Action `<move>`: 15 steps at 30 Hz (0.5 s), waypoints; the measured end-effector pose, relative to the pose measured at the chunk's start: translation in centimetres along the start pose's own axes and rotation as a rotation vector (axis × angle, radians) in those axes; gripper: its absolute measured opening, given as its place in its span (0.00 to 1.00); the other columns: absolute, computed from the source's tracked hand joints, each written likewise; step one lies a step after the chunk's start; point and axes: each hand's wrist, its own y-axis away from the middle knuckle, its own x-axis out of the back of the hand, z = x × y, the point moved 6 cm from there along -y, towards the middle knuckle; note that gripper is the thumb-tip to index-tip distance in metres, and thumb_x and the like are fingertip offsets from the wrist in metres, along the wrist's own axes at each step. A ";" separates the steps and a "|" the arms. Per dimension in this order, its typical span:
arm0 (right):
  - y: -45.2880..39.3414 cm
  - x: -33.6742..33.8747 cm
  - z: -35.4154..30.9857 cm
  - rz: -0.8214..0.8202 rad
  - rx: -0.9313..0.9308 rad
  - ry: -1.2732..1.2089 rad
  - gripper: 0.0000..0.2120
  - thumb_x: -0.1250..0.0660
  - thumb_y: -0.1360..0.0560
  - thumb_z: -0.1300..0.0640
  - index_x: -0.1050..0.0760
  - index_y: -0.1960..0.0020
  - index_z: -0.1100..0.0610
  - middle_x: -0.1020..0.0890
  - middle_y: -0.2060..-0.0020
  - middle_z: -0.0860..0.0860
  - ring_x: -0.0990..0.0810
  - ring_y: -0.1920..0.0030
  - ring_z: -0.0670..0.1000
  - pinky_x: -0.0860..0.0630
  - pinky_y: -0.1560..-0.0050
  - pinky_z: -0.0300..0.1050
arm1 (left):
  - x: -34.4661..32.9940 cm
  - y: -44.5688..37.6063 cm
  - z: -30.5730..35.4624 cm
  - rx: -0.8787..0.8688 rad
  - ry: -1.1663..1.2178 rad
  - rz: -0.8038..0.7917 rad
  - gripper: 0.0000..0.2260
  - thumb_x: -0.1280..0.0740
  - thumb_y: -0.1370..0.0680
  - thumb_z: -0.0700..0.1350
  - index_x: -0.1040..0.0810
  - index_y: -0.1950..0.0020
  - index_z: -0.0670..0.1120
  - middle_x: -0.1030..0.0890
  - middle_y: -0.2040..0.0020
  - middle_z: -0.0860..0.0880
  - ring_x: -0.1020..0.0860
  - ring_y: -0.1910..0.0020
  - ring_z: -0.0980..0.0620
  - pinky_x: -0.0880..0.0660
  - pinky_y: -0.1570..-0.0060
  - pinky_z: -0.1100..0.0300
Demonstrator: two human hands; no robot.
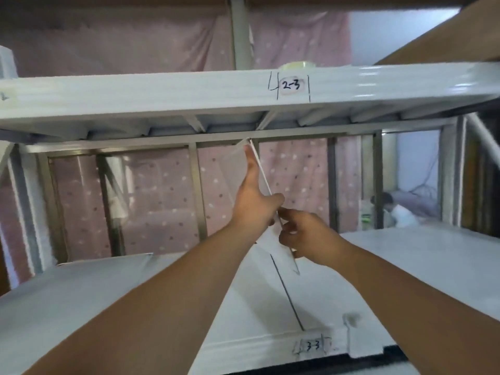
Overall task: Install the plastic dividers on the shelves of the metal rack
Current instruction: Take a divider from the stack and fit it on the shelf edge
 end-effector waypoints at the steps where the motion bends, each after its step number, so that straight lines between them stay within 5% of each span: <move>1: 0.6 1.6 0.8 0.006 -0.033 -0.027 0.27 0.34 0.26 0.63 0.26 0.29 0.49 0.18 0.55 0.59 0.16 0.56 0.61 0.15 0.62 0.55 | -1.7 -0.1 0.7 -0.011 0.001 -0.026 0.54 0.29 0.21 0.35 0.62 0.19 0.75 0.26 0.36 0.52 0.14 0.55 0.37 0.14 0.57 0.38; 4: 2.7 6.3 2.4 0.029 -0.109 -0.087 0.27 0.36 0.24 0.69 0.29 0.27 0.52 0.19 0.61 0.51 0.18 0.60 0.52 0.21 0.67 0.40 | -6.6 -0.6 2.3 -0.013 0.018 -0.095 0.52 0.28 0.21 0.37 0.60 0.18 0.73 0.21 0.35 0.44 0.16 0.56 0.42 0.13 0.57 0.39; 9: 6.5 13.9 6.1 0.105 -0.215 -0.162 0.21 0.37 0.24 0.73 0.25 0.34 0.58 0.18 0.64 0.52 0.18 0.60 0.57 0.21 0.63 0.47 | -15.7 -0.7 5.7 -0.086 0.011 -0.234 0.54 0.28 0.21 0.37 0.63 0.19 0.75 0.27 0.24 0.42 0.15 0.51 0.39 0.13 0.59 0.41; 12: 8.8 18.1 8.1 0.160 -0.267 -0.161 0.20 0.36 0.24 0.73 0.25 0.36 0.58 0.18 0.53 0.63 0.17 0.53 0.64 0.17 0.53 0.57 | -20.9 -0.3 7.6 -0.144 -0.037 -0.324 0.57 0.26 0.21 0.40 0.70 0.23 0.76 0.36 0.16 0.41 0.16 0.42 0.36 0.12 0.60 0.47; 15: 10.3 21.6 10.7 0.208 -0.318 -0.118 0.24 0.34 0.25 0.71 0.26 0.32 0.57 0.17 0.47 0.62 0.16 0.46 0.66 0.17 0.49 0.60 | -25.6 0.2 8.9 -0.191 -0.057 -0.391 0.58 0.26 0.21 0.41 0.73 0.25 0.77 0.40 0.14 0.41 0.17 0.37 0.35 0.12 0.59 0.51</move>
